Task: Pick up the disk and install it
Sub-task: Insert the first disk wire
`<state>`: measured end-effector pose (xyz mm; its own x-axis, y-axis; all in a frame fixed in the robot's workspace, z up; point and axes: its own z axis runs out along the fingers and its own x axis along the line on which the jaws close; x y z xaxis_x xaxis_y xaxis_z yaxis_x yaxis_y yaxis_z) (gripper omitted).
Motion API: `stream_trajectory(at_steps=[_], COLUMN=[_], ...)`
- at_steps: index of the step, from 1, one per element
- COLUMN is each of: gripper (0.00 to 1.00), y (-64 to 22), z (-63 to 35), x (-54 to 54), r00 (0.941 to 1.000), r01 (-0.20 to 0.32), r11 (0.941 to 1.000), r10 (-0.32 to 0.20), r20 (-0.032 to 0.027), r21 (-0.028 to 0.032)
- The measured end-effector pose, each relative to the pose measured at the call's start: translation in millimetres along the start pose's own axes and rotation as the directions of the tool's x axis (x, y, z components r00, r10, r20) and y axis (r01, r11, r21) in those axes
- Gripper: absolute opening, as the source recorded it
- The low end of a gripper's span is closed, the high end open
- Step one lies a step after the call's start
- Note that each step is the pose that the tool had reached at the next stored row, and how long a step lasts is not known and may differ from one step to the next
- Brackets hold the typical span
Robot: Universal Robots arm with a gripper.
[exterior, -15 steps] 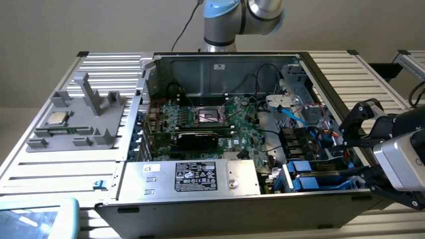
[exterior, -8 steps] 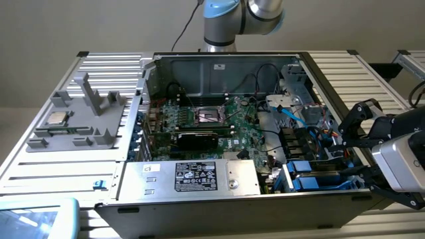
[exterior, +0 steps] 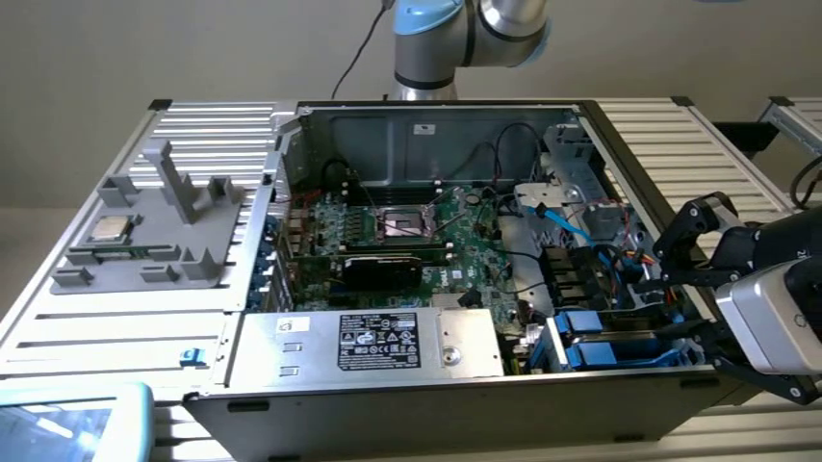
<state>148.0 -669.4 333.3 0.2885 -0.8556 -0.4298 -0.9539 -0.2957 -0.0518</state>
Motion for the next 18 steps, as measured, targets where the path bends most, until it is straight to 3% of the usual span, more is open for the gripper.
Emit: stream_trajectory(at_steps=[4,6,9,12,14,18], gripper=[0.45,0.45,0.45,0.45,0.45,0.45], y=[0.0,0.2,0.3,1.8,2.6,2.5], z=[0.1,-0.1,-0.1,-2.2,-3.5,-2.9], x=[0.1,0.5,0.7,5.2,7.8,8.6], r00=[1.0000,1.0000,0.9999,0.9996,0.9991,0.9988], r01=[0.000,0.001,0.001,0.002,0.003,0.005], r11=[1.0000,1.0000,1.0000,1.0000,0.9999,0.9998], r10=[0.000,-0.001,-0.001,-0.003,-0.004,-0.005], r20=[0.0005,0.0099,0.0127,0.0282,0.0418,0.0486], r21=[0.0002,0.0030,0.0039,0.0085,0.0128,0.0167])
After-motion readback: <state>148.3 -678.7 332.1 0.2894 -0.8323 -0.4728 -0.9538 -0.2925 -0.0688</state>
